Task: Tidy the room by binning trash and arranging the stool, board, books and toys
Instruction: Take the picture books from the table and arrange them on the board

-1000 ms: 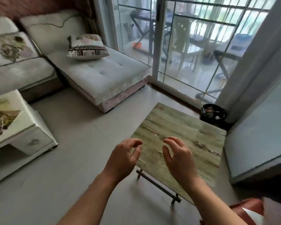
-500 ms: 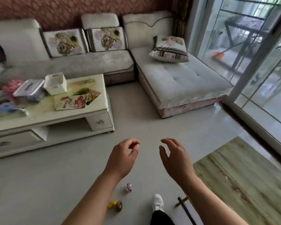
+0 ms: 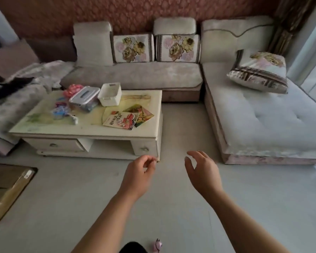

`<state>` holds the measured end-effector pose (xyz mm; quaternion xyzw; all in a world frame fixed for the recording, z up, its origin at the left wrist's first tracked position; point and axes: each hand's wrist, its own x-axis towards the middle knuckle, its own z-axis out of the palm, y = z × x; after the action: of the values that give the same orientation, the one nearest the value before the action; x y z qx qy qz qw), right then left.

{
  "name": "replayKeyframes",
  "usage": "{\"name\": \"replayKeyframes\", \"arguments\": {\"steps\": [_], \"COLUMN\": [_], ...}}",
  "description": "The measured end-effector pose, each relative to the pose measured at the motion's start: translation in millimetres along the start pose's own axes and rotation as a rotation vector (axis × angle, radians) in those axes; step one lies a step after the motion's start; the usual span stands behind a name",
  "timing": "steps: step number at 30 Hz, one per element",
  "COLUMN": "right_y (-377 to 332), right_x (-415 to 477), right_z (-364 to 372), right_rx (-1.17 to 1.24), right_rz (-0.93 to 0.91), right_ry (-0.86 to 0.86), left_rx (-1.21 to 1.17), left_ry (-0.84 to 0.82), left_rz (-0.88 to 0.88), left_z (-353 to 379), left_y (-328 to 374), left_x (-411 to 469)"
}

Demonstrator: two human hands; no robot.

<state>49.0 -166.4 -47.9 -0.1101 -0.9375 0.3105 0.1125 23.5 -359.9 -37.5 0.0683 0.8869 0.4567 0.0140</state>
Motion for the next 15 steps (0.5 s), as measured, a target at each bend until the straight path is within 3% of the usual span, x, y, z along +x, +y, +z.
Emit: {"name": "replayKeyframes", "arguments": {"steps": [8, 15], "right_y": [-34.4, -57.1], "right_x": [93.7, 188.2], "right_z": [45.7, 109.5], "right_rx": [0.030, -0.035], "right_rz": [-0.088, -0.062], "right_ry": [-0.081, -0.095], "left_rx": [-0.010, -0.044], "left_ry": [0.067, -0.012], "left_rz": [-0.078, -0.095], "left_z": [-20.2, -25.8], "left_y": [-28.7, -78.9], "left_x": [87.3, 204.2]}}
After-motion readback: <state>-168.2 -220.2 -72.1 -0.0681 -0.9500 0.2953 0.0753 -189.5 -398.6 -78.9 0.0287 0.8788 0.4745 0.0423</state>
